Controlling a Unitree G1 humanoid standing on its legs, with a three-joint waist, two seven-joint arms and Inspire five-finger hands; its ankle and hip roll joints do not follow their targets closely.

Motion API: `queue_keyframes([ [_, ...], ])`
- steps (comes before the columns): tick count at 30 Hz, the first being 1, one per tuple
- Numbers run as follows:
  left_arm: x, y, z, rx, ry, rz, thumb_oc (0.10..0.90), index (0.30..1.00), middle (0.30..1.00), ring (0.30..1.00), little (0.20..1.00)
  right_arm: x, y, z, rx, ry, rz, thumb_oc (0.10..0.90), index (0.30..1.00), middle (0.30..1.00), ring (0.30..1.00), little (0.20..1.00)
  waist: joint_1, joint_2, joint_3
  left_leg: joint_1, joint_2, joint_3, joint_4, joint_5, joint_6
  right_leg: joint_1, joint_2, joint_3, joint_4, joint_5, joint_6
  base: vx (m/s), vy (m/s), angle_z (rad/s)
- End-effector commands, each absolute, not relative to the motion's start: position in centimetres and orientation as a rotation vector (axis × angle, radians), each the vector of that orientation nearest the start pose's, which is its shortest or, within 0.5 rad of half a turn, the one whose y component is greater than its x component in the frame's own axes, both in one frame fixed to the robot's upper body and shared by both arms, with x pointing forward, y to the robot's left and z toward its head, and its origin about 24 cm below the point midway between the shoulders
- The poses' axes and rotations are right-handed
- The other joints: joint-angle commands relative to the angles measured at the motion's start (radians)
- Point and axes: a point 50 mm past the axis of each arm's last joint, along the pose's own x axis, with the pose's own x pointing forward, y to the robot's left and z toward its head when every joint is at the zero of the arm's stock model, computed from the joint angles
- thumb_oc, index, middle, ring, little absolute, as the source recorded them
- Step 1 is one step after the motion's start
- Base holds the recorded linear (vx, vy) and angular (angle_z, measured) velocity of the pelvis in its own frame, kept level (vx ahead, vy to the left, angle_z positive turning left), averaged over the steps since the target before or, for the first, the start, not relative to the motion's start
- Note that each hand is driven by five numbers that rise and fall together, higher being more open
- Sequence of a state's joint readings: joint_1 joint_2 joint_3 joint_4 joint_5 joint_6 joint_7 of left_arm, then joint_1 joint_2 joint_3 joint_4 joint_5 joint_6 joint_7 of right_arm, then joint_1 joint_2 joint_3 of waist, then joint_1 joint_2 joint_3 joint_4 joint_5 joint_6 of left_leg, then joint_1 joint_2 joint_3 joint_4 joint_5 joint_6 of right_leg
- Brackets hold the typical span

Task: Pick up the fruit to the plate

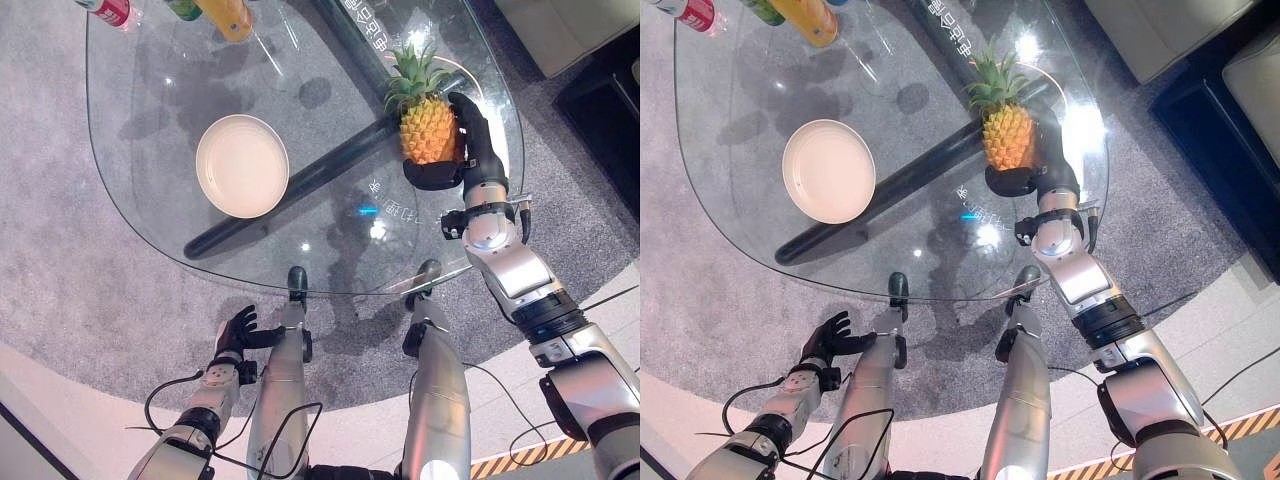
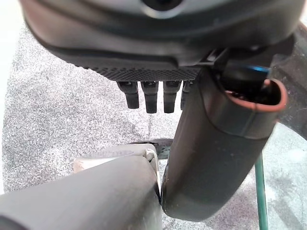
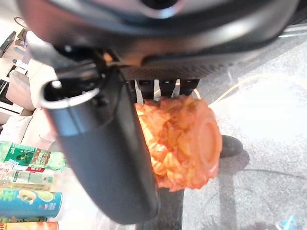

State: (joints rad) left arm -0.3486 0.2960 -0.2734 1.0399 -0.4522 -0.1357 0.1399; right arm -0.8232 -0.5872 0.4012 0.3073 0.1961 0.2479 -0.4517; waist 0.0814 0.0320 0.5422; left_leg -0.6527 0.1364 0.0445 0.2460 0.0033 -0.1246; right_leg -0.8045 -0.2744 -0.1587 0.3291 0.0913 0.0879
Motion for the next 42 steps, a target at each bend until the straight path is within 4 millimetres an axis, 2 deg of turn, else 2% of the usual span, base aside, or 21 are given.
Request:
queue_keyframes([
  [1, 24.2, 23.6, -8.4, 0.156, 0.645, 0.198, 0.800, 0.900, 0.900, 0.900, 0.900, 37.1, -18.8, 23.5, -0.647, -0.383, -0.320, 0.100, 0.300, 0.300, 0.300, 0.200, -0.008, 0.062, -0.022, -0.061, 0.057, -0.025, 0.007, 0.070, -0.011, 0.001, -0.086, 0.025, 0.080, -0.062, 0.095, 0.00, 0.000, 0.00],
  [8, 24.2, 23.5, -8.4, 0.152, 0.640, 0.204, 0.800, 0.900, 0.900, 0.900, 0.900, 37.0, -18.9, 23.7, -0.673, -0.389, -0.350, 0.100, 0.300, 0.300, 0.300, 0.200, -0.008, 0.060, -0.022, -0.061, 0.059, -0.026, 0.004, 0.071, -0.011, 0.001, -0.084, 0.025, 0.080, -0.062, 0.094, 0.00, 0.000, 0.00],
  [14, 24.2, 23.6, -8.4, 0.072, 0.638, 0.254, 0.800, 0.900, 0.900, 0.900, 0.900, 36.8, -18.7, 24.0, -0.683, -0.423, -0.374, 0.100, 0.300, 0.300, 0.300, 0.200, -0.009, 0.061, -0.022, -0.058, 0.058, -0.026, 0.005, 0.071, -0.011, 0.003, -0.084, 0.028, 0.083, -0.064, 0.095, 0.00, 0.000, 0.00],
  [17, 24.1, 24.0, -8.4, -0.032, 0.634, 0.324, 0.800, 0.900, 0.900, 0.900, 0.900, 36.6, -18.8, 24.4, -0.682, -0.452, -0.392, 0.100, 0.300, 0.300, 0.300, 0.200, -0.011, 0.062, -0.022, -0.053, 0.058, -0.026, 0.002, 0.071, -0.011, 0.004, -0.084, 0.030, 0.084, -0.068, 0.096, 0.00, 0.000, 0.00],
  [21, 24.2, 24.5, -8.2, -0.070, 0.618, 0.385, 0.800, 0.900, 0.900, 0.900, 0.900, 36.5, -18.8, 24.7, -0.681, -0.480, -0.415, 0.100, 0.300, 0.300, 0.300, 0.200, -0.011, 0.065, -0.022, -0.051, 0.055, -0.026, 0.001, 0.072, -0.011, 0.005, -0.085, 0.033, 0.087, -0.070, 0.096, -0.02, 0.005, 0.00],
  [22, 24.6, 24.7, -7.8, -0.091, 0.599, 0.413, 0.800, 0.900, 0.900, 0.900, 0.900, 36.4, -18.8, 25.3, -0.677, -0.499, -0.425, 0.100, 0.300, 0.300, 0.300, 0.200, -0.012, 0.066, -0.022, -0.074, 0.052, -0.025, -0.006, 0.100, -0.006, -0.015, -0.085, 0.029, 0.075, -0.043, 0.086, -0.07, 0.029, 0.01],
  [23, 24.6, 24.9, -7.8, -0.104, 0.594, 0.435, 0.800, 0.900, 0.900, 0.900, 0.900, 36.3, -18.8, 25.3, -0.677, -0.506, -0.430, 0.100, 0.300, 0.300, 0.300, 0.200, -0.013, 0.067, -0.022, -0.072, 0.052, -0.024, -0.008, 0.101, -0.006, -0.014, -0.085, 0.030, 0.074, -0.044, 0.086, -0.07, 0.040, 0.01],
  [29, 24.1, 27.1, -7.5, -0.207, 0.597, 0.682, 0.800, 0.900, 0.900, 0.900, 0.900, 36.1, -19.1, 25.6, -0.669, -0.524, -0.443, 0.100, 0.300, 0.300, 0.300, 0.200, -0.021, 0.074, -0.022, -0.053, 0.048, -0.023, -0.014, 0.103, -0.009, -0.005, -0.086, 0.038, 0.078, -0.052, 0.085, 0.00, 0.029, 0.01],
  [32, 24.0, 29.7, -6.3, -0.274, 0.539, 0.913, 0.800, 0.900, 0.900, 0.900, 0.900, 35.9, -18.9, 25.3, -0.646, -0.532, -0.437, 0.100, 0.300, 0.300, 0.300, 0.200, -0.025, 0.070, -0.022, -0.041, 0.050, -0.021, -0.019, 0.104, -0.013, -0.002, -0.088, 0.042, 0.084, -0.060, 0.085, 0.00, 0.000, 0.00],
  [34, 24.2, 30.7, -5.4, -0.286, 0.493, 1.005, 0.800, 0.900, 0.900, 0.900, 0.900, 35.8, -18.8, 25.2, -0.632, -0.538, -0.438, 0.100, 0.300, 0.300, 0.300, 0.200, -0.027, 0.066, -0.022, -0.039, 0.051, -0.021, -0.020, 0.104, -0.014, -0.001, -0.088, 0.042, 0.086, -0.062, 0.084, 0.00, 0.000, 0.00],
  [35, 24.5, 31.4, -4.3, -0.275, 0.440, 1.074, 0.800, 0.900, 0.900, 0.900, 0.900, 35.6, -18.7, 25.2, -0.624, -0.542, -0.439, 0.100, 0.300, 0.300, 0.300, 0.200, -0.029, 0.064, -0.022, -0.039, 0.052, -0.022, -0.021, 0.104, -0.016, -0.002, -0.087, 0.045, 0.088, -0.064, 0.084, 0.00, 0.000, 0.00],
  [37, 25.2, 32.2, -2.4, -0.250, 0.331, 1.189, 0.800, 0.900, 0.900, 0.900, 0.900, 35.5, -18.5, 25.1, -0.613, -0.550, -0.442, 0.100, 0.300, 0.300, 0.300, 0.200, -0.030, 0.062, -0.022, -0.041, 0.050, -0.025, -0.020, 0.104, -0.018, -0.008, -0.084, 0.050, 0.094, -0.067, 0.081, 0.00, 0.000, 0.00],
  [42, 26.6, 32.9, 1.4, -0.236, 0.137, 1.346, 0.800, 0.900, 0.900, 0.900, 0.900, 35.3, -18.3, 24.9, -0.592, -0.562, -0.449, 0.100, 0.300, 0.300, 0.300, 0.200, -0.029, 0.056, -0.022, -0.045, 0.047, -0.032, -0.021, 0.103, -0.019, -0.011, -0.082, 0.052, 0.093, -0.067, 0.079, 0.00, -0.006, 0.00],
])
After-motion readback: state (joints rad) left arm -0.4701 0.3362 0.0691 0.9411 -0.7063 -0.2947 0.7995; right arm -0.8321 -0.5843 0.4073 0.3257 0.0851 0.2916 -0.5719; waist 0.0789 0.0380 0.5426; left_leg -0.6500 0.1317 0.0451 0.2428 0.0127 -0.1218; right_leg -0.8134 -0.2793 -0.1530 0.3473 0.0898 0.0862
